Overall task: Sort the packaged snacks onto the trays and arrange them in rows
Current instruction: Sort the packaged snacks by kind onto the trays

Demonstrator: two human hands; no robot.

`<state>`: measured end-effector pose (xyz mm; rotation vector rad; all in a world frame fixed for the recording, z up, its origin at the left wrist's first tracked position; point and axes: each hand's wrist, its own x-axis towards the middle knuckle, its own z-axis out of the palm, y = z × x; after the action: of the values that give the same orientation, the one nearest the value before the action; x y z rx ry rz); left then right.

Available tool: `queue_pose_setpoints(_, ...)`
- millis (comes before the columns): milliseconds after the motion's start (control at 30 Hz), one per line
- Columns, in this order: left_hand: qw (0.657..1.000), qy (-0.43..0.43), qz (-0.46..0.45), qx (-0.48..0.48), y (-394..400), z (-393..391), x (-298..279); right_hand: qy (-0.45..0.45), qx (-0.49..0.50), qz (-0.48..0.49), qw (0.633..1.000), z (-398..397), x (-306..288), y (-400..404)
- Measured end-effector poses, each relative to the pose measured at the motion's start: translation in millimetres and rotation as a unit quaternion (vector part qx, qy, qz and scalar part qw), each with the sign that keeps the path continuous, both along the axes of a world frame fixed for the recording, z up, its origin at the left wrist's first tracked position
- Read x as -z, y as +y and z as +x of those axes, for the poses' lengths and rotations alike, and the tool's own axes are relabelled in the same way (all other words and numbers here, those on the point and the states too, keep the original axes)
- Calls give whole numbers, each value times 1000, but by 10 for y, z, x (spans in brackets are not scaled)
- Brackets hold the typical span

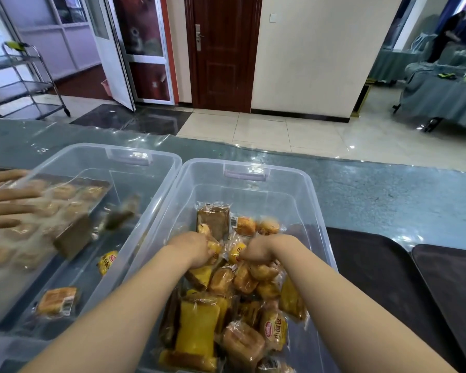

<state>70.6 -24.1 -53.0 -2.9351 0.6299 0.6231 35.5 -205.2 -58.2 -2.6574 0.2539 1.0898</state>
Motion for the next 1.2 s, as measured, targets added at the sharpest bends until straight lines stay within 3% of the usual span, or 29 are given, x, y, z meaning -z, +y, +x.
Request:
queue_pose_setpoints(233,998,-3,-47,-40,-188,333,137,-121,39,5,992,44,50,-14)
queue_pose_setpoints(433,995,-7,-71,-74,-261,387,391,-323,117,2,939,198,-25,-116)
queue_pose_setpoints(500,995,10,-75,-70,-264,429,382,-288,90,14,953,196,-1,-103)
queue_pose_setpoints(633,995,31,-59,-67,-275,499,360,-95,7,66,993,170,13,-80)
queue_pose_setpoints(767,995,54,-47,-75,-273,552,353,-122,-32,18,992,172,-15,-133)
queue_pose_setpoints(867,995,52,-44,-78,-272,549,334,-72,-55,10,996,141,15,-77)
queue_pose_setpoints(1067,997,42,-39,-51,-275,481,352,-34,44,48,997,120,244,-40)
queue_pose_setpoints(1200,998,49,-38,-33,-300,458,344,-11,34,47,998,70,202,-71)
